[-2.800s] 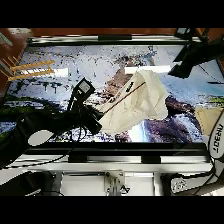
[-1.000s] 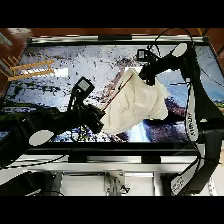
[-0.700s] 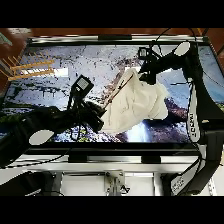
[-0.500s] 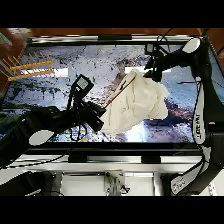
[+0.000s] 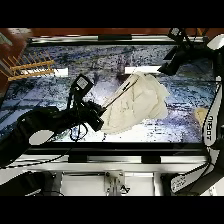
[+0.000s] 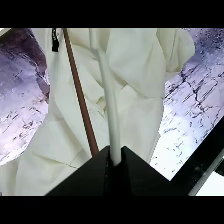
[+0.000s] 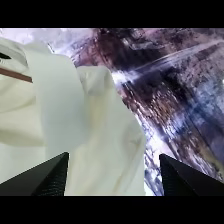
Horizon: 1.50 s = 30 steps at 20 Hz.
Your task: Fold the shirts.
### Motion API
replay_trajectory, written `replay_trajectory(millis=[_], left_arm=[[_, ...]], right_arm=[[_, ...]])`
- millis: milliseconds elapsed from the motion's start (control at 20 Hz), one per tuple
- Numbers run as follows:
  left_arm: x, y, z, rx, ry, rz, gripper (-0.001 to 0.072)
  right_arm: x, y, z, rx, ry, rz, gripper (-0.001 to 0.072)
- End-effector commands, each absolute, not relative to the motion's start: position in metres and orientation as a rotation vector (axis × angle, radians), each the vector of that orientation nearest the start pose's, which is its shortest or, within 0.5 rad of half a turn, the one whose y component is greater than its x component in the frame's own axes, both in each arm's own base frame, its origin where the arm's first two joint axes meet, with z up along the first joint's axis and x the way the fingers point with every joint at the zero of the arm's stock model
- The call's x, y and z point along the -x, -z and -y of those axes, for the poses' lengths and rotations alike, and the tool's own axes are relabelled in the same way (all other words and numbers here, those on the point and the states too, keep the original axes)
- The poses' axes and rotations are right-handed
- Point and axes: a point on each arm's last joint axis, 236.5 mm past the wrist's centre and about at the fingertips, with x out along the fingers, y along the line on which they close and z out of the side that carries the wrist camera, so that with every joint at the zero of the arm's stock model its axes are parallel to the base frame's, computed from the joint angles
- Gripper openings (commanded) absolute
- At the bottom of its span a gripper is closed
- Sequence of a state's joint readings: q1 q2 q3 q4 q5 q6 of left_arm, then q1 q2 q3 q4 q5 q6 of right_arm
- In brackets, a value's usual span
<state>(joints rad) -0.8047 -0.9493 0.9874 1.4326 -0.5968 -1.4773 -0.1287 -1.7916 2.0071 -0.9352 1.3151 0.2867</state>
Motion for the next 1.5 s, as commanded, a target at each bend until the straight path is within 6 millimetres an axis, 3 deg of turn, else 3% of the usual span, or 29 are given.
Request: replay_trajectory(millis=[0, 200, 400, 500, 550, 650, 750, 800, 900, 950, 1050, 1250, 1400, 1450], left_arm=[[-0.286, -0.154, 0.322, -0.174, 0.851, -0.525, 0.0050], [-0.286, -0.153, 0.322, -0.174, 0.851, -0.527, 0.0050], [-0.287, -0.146, 0.324, -0.182, 0.850, -0.543, 0.0050], [-0.288, -0.144, 0.324, -0.183, 0.849, -0.547, 0.0050], [-0.288, -0.144, 0.324, -0.183, 0.849, -0.547, 0.0050], [-0.288, -0.144, 0.324, -0.183, 0.849, -0.546, 0.0050], [-0.288, -0.145, 0.324, -0.183, 0.849, -0.545, 0.0050], [-0.288, -0.145, 0.324, -0.182, 0.849, -0.544, 0.0050], [-0.288, -0.145, 0.324, -0.183, 0.849, -0.544, 0.0050], [-0.288, -0.145, 0.324, -0.186, 0.848, -0.542, 0.0050], [-0.288, -0.145, 0.324, -0.189, 0.847, -0.541, 0.0049], [-0.288, -0.145, 0.324, -0.189, 0.847, -0.541, 0.0050], [-0.288, -0.145, 0.324, -0.189, 0.847, -0.541, 0.0050], [-0.289, -0.145, 0.324, -0.189, 0.847, -0.541, 0.0049]], right_arm=[[-0.571, -0.095, -0.063, 0.446, -0.863, -0.607, 0.0679], [-0.588, -0.088, -0.109, 0.204, -0.954, -0.497, 0.0679], [-0.562, -0.082, -0.134, 0.204, -1.072, -0.553, 0.0678], [-0.550, -0.090, -0.131, 0.224, -1.098, -0.565, 0.0646], [-0.546, -0.096, -0.126, 0.248, -1.095, -0.568, 0.0582], [-0.536, -0.099, -0.106, 0.355, -1.060, -0.620, 0.0564], [-0.521, -0.079, -0.082, 0.441, -0.994, -0.795, 0.0657], [-0.508, -0.067, -0.079, 0.434, -0.993, -0.895, 0.0661], [-0.484, -0.048, -0.087, 0.426, -1.057, -1.022, 0.0661], [-0.481, -0.041, -0.091, 0.431, -1.071, -1.042, 0.0661], [-0.495, -0.032, -0.099, 0.444, -1.047, -1.019, 0.0661], [-0.545, -0.038, -0.106, 0.507, -0.901, -0.869, 0.0661], [-0.542, -0.034, -0.115, 0.515, -0.919, -0.876, 0.0653], [-0.536, -0.031, -0.119, 0.520, -0.939, -0.893, 0.0511]])
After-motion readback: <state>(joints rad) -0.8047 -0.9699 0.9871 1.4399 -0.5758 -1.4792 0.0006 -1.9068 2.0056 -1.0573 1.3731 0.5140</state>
